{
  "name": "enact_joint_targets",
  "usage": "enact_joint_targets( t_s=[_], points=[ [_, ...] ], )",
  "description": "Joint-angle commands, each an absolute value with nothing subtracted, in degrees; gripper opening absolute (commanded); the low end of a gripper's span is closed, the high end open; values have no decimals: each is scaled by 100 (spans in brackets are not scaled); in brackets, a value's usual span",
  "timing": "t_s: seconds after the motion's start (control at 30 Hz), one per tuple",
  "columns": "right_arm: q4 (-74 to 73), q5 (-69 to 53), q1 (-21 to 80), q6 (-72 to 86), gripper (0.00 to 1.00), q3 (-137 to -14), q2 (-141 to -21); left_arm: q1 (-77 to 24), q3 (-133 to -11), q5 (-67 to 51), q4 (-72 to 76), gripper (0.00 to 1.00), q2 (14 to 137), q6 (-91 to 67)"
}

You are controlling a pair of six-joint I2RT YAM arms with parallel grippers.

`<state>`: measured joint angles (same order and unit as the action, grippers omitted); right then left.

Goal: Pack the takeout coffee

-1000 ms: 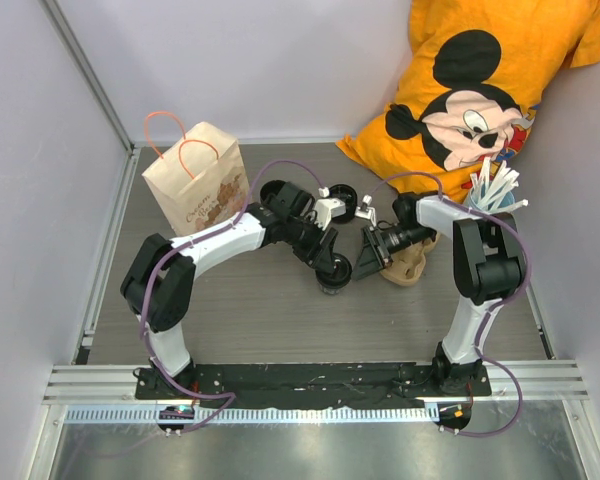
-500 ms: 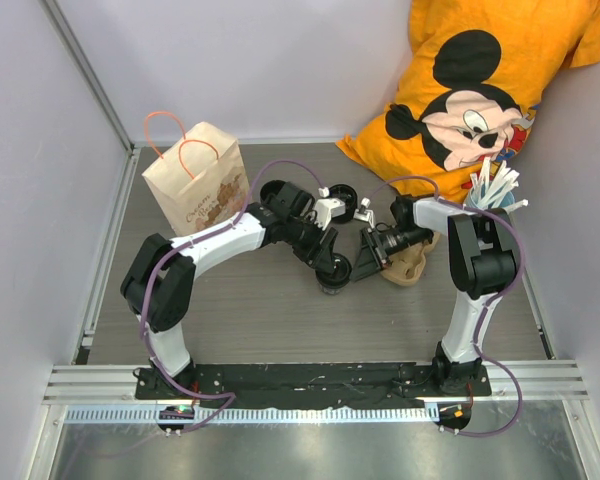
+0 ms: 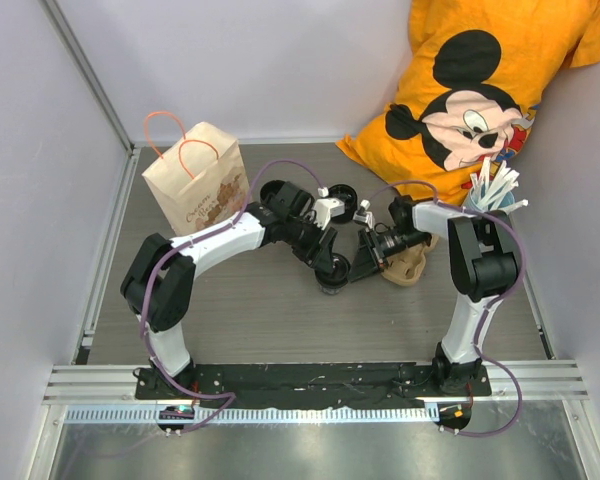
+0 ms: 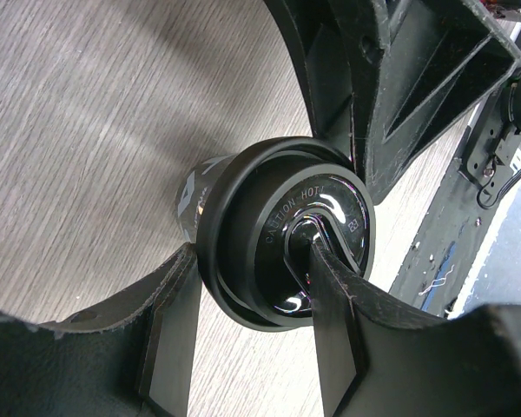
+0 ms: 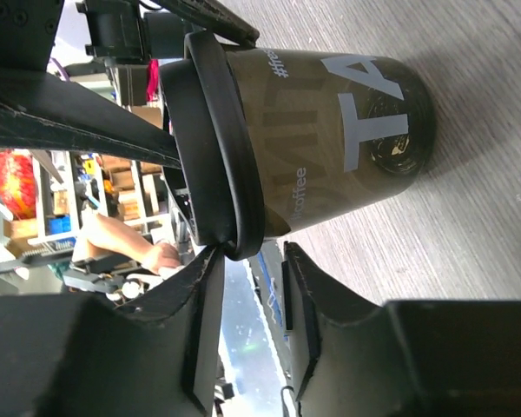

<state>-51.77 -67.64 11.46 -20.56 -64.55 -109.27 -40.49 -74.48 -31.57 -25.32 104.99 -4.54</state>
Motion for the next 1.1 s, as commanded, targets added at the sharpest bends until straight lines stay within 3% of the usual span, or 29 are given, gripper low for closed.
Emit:
enact_joint_targets(
  t_s=[0.0, 0.6, 0.87, 1.07],
  points=[
    [-4079, -5891, 1327, -1558, 34, -6258, -10802, -4034, -6891, -932, -3384, 0, 11417, 352],
    [-3146, -3639, 1705, -765, 31, -5897, -10678, -4043, -6917, -888, -3445, 0, 11479, 369],
    [-2988, -3322, 1863, -677, 21, -5915, -10688, -4043, -6934, -905, -3454, 0, 11514, 378],
    [-2839, -3603, 1881, -659, 7, -5950, -10767, -4043, -6970, -905, -3498, 0, 11566, 378]
  ],
)
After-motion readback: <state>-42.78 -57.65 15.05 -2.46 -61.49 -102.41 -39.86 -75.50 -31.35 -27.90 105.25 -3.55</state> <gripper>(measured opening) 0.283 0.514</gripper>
